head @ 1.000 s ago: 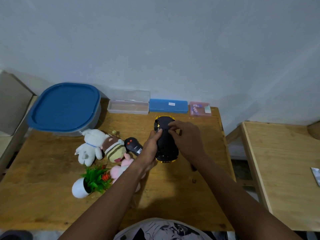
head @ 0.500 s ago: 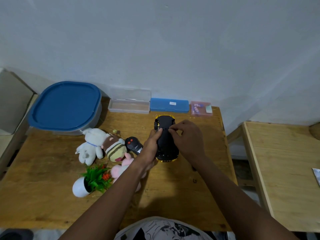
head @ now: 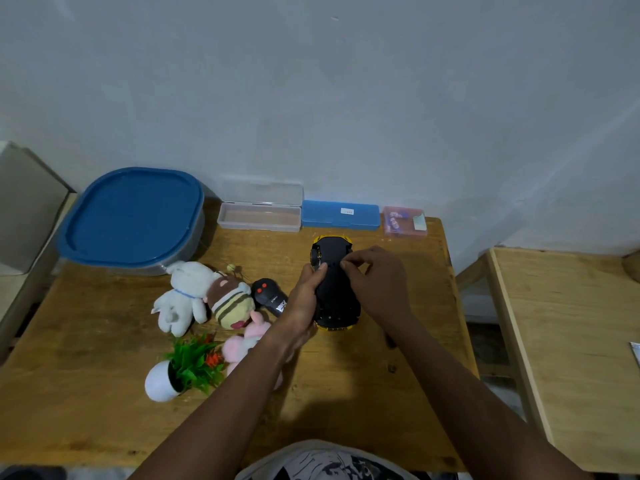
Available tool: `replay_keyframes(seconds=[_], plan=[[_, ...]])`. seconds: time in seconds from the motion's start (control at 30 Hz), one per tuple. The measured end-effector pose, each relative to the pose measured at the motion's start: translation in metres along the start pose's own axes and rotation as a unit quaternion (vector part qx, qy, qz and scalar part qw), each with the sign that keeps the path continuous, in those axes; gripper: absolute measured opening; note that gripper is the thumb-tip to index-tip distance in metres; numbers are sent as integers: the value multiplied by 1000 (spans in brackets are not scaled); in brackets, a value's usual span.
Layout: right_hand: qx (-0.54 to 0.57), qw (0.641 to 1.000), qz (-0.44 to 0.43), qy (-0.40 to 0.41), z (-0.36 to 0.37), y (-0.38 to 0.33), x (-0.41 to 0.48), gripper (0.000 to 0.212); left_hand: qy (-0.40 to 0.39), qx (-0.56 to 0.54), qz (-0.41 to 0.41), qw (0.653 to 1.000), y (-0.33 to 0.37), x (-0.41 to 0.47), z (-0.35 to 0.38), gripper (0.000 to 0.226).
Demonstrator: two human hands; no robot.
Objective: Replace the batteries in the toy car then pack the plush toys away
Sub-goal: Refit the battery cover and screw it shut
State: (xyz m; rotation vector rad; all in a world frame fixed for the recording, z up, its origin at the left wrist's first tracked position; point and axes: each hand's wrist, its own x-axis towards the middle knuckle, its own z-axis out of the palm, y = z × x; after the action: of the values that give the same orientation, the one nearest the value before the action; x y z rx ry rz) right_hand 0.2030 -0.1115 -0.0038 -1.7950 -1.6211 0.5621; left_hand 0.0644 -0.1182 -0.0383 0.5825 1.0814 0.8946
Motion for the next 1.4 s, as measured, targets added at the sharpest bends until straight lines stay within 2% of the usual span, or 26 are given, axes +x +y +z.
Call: replay_keyframes(seconds=[0.17, 0.7, 1.13, 1.23, 1.4], plan=[[-12, 1000, -3, -2, 2, 3, 0, 11, -8, -24, 1, 1000, -7, 1, -2, 35], [-67, 984, -153, 56, -2, 10, 3, 15, -14, -30, -19, 999, 13, 2, 16, 22], [-46, 987, -145, 44, -9, -1, 11, 7, -29, -88, -21, 996, 18, -4, 16, 31], [-41, 989, -138, 12, -12, 0, 12, 9, -22, -76, -22, 997, 18, -7, 15, 35], [-14, 991, -136, 6, -18, -2, 12, 8, -22, -54, -15, 998, 24, -10, 15, 35]])
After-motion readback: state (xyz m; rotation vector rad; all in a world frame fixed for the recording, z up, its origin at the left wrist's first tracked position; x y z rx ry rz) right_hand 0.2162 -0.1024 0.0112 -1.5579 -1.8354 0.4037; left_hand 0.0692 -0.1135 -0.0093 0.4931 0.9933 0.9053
